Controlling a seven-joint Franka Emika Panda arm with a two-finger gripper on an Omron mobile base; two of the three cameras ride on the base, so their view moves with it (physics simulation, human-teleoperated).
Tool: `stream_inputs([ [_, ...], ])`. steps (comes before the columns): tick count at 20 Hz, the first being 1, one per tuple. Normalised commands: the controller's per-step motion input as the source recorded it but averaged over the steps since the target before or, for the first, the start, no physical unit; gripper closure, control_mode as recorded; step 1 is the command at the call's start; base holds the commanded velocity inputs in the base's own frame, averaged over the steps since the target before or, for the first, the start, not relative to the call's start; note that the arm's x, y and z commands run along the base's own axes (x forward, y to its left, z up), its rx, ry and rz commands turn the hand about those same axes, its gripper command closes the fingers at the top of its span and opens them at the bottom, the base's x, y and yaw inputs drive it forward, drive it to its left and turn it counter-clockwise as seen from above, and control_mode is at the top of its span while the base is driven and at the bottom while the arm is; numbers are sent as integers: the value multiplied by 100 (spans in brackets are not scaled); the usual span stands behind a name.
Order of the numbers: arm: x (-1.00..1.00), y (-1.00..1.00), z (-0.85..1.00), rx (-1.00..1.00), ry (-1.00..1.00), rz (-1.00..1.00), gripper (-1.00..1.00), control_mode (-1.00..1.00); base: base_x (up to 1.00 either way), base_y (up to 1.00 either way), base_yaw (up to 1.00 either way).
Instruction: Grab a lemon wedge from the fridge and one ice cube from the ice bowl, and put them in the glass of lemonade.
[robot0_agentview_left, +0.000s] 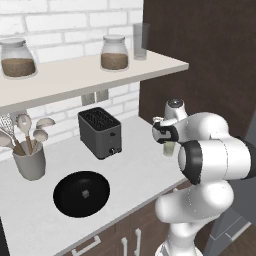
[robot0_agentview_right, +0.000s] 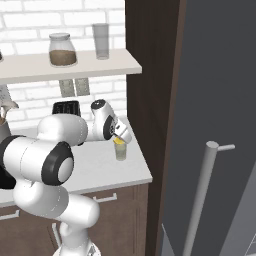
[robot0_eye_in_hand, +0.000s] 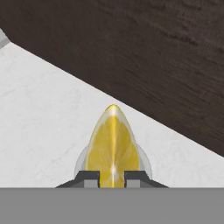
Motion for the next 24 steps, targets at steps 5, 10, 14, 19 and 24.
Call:
stream_inputs([
  [5,0,0,0,0,0,0,-100,-100,0,0,0],
  [10,0,0,0,0,0,0,-100,-100,0,0,0],
  [14,0,0,0,0,0,0,-100,-100,0,0,0],
  [19,0,0,17,3,0,0,-100,-100,0,0,0],
  [24,0,0,18,6,0,0,-100,-100,0,0,0],
])
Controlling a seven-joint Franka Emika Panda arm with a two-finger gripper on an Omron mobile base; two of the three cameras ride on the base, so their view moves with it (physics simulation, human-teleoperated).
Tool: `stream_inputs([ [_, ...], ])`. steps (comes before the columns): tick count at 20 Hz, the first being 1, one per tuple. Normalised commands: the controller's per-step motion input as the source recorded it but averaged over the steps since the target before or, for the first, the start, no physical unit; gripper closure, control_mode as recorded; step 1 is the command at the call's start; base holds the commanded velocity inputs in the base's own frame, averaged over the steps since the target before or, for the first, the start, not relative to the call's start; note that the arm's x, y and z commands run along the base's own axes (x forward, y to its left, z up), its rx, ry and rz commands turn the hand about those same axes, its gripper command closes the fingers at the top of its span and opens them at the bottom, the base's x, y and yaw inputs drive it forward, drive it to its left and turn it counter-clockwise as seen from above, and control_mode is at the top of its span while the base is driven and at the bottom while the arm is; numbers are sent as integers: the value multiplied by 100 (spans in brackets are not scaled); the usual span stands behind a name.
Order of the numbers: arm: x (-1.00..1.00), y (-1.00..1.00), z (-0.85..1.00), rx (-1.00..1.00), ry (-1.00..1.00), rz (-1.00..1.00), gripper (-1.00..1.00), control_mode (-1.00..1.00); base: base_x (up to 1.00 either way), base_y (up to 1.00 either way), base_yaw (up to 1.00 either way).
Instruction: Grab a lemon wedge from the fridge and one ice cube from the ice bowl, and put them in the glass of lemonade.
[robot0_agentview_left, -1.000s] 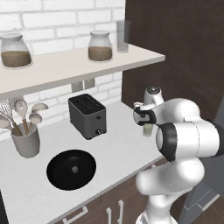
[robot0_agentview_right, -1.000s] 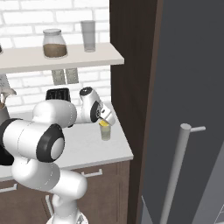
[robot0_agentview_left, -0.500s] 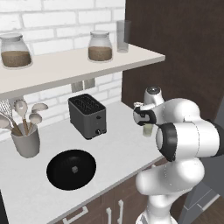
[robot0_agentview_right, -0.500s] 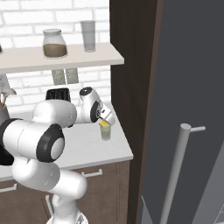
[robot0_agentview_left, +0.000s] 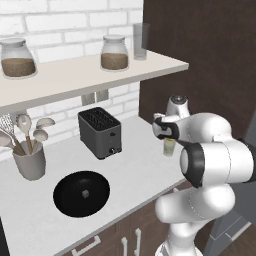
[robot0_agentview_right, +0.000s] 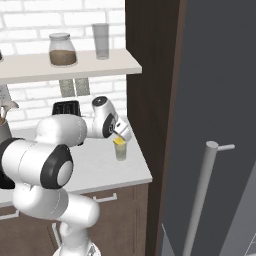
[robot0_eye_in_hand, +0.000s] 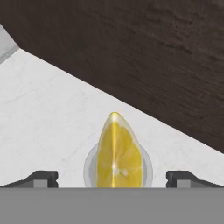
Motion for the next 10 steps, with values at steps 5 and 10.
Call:
stream_inputs([
  [5,0,-1,16,6,-1,0,-100,-100,0,0,0],
  [10,-3,0,6,4,0,0,-100,-100,0,0,0],
])
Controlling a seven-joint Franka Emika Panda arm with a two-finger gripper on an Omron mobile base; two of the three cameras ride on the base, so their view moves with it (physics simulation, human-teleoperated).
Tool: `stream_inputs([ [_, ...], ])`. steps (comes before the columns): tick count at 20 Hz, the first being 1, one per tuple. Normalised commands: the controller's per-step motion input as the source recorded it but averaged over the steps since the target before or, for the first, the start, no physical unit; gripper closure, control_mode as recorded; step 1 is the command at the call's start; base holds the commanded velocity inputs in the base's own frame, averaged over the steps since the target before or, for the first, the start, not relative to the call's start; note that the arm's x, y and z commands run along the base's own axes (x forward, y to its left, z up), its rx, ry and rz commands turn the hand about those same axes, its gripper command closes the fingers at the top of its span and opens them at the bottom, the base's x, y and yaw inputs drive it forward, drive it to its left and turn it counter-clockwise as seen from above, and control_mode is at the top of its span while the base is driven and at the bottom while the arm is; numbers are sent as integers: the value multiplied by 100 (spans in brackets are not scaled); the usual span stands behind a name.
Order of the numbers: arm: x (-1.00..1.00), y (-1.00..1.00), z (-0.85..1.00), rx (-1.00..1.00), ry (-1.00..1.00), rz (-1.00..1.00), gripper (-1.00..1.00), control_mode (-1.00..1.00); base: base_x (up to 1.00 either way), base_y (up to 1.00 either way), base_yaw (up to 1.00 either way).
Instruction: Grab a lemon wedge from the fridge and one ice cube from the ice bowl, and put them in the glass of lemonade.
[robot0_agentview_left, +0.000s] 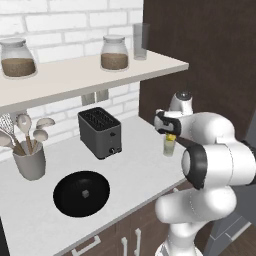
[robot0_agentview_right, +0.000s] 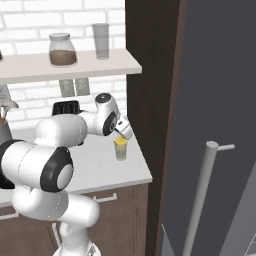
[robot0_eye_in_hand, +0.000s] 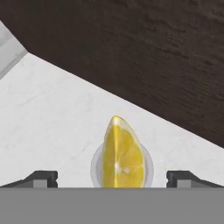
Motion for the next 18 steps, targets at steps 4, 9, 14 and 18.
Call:
stream_inputs([
  [4,-40,0,0,0,0,0,-100,-100,0,0,0],
  [9,-68,0,0,0,0,0,-100,-100,0,0,0],
  [14,-64,0,14,0,0,5,-100,-100,0,0,0],
  [18,-30,0,72,8,1,11,-100,-100,0,0,0],
])
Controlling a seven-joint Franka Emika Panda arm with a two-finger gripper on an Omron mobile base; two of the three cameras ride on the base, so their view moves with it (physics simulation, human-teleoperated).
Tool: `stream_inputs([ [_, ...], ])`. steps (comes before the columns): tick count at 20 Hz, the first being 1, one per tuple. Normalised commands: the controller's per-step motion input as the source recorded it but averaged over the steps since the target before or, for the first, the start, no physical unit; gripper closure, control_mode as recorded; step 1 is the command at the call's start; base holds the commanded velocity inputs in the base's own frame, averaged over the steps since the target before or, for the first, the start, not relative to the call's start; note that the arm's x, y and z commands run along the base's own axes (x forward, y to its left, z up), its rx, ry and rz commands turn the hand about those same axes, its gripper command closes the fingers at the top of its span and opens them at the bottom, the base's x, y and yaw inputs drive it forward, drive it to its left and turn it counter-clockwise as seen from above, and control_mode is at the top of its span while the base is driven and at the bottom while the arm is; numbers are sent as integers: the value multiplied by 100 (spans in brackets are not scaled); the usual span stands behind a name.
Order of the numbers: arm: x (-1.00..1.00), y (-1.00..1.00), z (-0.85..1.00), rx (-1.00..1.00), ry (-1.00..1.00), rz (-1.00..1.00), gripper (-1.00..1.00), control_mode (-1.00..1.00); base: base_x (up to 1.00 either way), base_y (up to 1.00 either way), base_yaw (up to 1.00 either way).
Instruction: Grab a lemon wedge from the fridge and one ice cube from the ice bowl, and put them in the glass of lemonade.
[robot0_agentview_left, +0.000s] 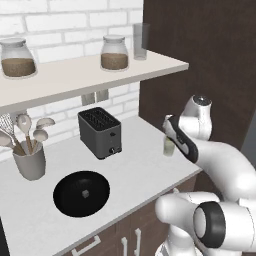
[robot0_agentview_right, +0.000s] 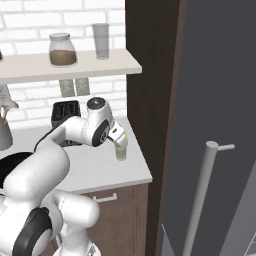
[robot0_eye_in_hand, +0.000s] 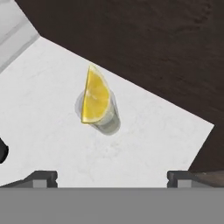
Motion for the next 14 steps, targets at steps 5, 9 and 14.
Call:
stream_inputs([
  [5,-35,8,93,10,0,9,-100,-100,0,0,0],
  [9,-37,17,66,2,3,4,-100,-100,0,0,0],
  [14,-21,57,52,0,0,0,-100,-100,0,0,0],
])
